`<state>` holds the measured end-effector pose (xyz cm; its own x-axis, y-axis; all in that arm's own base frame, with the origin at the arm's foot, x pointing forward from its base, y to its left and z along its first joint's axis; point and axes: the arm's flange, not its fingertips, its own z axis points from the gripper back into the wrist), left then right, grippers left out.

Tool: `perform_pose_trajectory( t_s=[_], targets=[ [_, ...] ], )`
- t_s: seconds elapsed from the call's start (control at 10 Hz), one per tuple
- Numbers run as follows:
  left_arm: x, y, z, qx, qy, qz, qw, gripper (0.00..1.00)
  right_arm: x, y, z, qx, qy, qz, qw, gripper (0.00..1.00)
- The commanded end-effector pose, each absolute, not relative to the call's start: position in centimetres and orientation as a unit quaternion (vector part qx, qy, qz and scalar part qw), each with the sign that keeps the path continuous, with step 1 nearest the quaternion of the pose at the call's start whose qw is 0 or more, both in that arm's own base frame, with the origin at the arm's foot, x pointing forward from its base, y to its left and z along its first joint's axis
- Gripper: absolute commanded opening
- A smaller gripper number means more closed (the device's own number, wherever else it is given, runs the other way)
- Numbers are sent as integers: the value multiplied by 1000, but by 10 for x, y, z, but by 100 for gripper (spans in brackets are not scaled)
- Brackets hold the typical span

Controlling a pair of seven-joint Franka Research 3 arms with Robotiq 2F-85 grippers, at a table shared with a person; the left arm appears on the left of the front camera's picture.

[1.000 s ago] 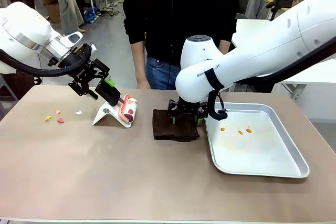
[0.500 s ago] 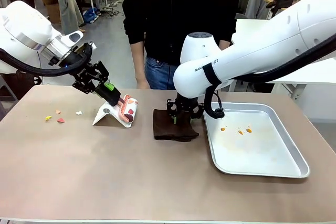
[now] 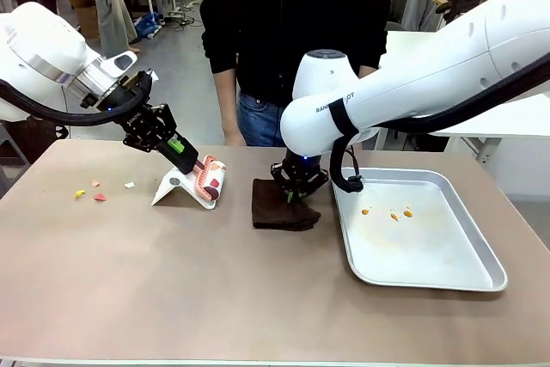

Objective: Clean the surface of the table.
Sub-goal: Hold the Lint Roller with your left hand and the towel with your right hand.

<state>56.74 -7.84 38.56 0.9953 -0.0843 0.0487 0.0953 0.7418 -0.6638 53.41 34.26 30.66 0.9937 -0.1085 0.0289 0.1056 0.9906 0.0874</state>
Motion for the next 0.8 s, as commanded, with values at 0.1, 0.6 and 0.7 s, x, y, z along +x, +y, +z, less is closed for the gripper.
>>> perform_pose_trajectory(
  t_s=[0.1, 0.6, 0.7],
  targets=[
    [569, -83, 389, -361, -14, -41, 931, 0, 537, 332, 287, 33, 7, -40, 999, 0],
    [537, -65, 423, -438, -30, -77, 895, 0, 509, 303, 330, 180, 2, 0, 984, 0],
    [529, -54, 431, -462, -46, -80, 882, 0, 504, 287, 338, 222, 0, 6, 975, 0]
  ],
)
